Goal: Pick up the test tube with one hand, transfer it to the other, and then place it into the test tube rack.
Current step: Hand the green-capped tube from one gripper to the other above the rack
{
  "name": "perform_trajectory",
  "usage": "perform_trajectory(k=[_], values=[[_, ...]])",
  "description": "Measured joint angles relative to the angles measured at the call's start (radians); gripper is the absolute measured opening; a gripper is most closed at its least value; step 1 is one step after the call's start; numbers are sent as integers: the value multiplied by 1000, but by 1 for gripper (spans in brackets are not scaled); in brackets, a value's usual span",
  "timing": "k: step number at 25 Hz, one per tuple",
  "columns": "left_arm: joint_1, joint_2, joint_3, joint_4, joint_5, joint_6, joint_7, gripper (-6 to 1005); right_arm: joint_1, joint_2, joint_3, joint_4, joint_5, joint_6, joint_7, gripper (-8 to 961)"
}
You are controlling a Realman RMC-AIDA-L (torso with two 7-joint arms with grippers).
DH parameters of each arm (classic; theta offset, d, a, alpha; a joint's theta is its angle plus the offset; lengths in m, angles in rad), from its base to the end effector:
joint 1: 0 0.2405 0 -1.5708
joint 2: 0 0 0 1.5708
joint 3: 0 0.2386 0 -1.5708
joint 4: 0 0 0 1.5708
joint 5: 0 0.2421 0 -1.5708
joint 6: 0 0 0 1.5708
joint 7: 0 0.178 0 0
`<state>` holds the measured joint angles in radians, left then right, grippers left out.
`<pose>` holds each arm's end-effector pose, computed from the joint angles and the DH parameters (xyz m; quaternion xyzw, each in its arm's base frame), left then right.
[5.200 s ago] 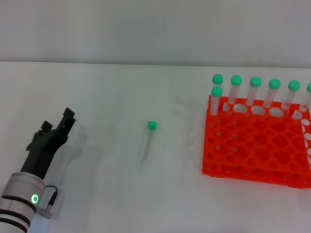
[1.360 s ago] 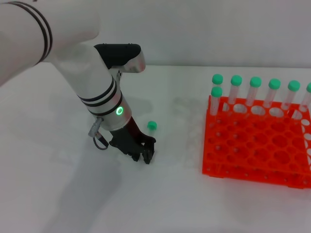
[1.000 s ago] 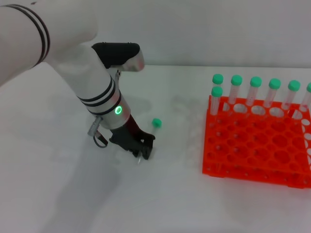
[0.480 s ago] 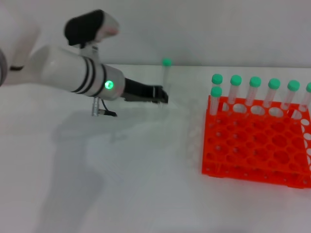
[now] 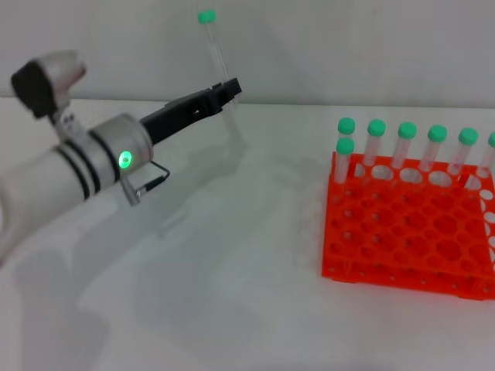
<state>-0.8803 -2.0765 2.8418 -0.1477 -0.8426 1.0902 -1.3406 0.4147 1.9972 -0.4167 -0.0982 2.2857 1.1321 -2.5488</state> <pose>-0.2150 0.4629 -0.0545 -0.7634 -0.4231 -0.4070 0.2694 0.4151 0.3646 0.0839 -0.5650 0.3449 0.3492 0.6633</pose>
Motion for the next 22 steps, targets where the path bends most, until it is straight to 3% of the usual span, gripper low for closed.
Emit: perform_trajectory(k=[5, 10, 12, 15, 22], values=[[114, -8, 0, 228, -172, 134, 526, 202, -41, -15, -72, -109, -67, -12, 238, 843], [127, -17, 1, 430, -102, 83, 881, 203, -77, -65, -187, -257, -212, 37, 528, 843], [116, -20, 0, 493, -73, 40, 963, 204, -76, -97, -207, -286, -284, 127, 601, 842], [100, -26, -6, 547, -65, -13, 1013, 205, -61, -126, -210, -314, -364, 277, 654, 842], [58, -29, -13, 591, -62, -90, 1022, 207, -31, -114, -257, -479, -524, 455, 722, 841]])
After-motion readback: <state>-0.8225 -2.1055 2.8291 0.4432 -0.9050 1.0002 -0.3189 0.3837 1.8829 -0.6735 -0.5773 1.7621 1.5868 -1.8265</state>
